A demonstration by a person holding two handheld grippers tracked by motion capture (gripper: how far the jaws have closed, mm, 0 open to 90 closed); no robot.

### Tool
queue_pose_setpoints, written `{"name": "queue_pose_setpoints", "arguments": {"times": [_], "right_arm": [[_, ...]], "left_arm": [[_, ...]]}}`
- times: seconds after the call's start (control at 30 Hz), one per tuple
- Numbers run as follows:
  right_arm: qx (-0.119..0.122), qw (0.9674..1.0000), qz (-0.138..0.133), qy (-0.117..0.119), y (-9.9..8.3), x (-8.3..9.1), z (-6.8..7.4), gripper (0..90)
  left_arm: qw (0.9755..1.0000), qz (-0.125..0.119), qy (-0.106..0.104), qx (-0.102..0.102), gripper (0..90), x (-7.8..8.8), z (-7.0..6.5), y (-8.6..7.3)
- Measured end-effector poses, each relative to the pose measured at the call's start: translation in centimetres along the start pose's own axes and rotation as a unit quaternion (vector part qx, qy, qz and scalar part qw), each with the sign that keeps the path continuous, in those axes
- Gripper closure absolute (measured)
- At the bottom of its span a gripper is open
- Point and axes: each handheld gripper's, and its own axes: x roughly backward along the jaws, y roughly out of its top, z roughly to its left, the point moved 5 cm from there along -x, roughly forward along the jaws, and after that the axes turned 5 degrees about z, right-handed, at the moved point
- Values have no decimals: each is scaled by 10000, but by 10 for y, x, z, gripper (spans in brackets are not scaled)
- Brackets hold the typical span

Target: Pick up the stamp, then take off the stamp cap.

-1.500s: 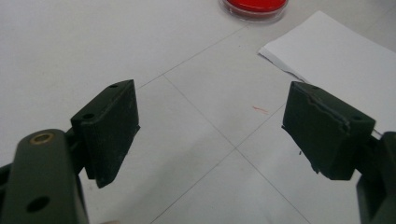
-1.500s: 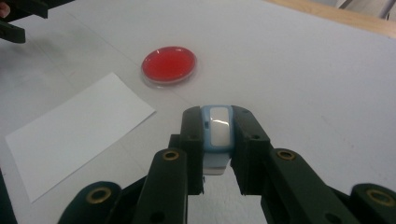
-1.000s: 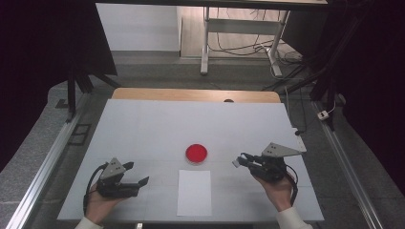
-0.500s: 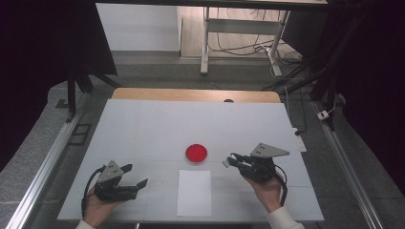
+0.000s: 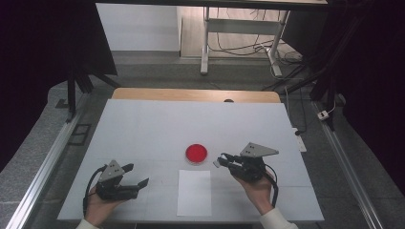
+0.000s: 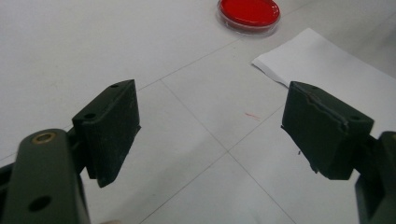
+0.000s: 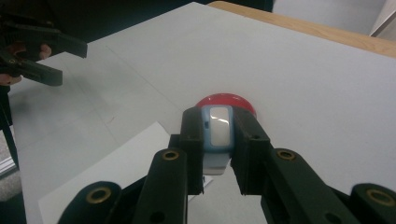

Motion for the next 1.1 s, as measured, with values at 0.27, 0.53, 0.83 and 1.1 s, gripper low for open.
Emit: {"name": "queue_pose_setpoints", "arguments": {"times": [0.27, 0.53, 0.83, 1.1], "right_arm": [[45, 9998, -63, 204, 8, -9, 13, 755], [29, 9993, -72, 370, 11, -21, 24, 755], [-1, 9994, -81, 326, 12, -23, 24, 755], [-1, 9995, -119, 295, 12, -22, 23, 755]], "left_arm": [[10000, 4, -36, -37, 193, -4, -2, 2], [10000, -19, -35, -43, 192, -5, -2, 3], [10000, -43, -35, -50, 193, -3, -2, 4], [9998, -147, -73, -97, 195, -3, -9, 9]]}}
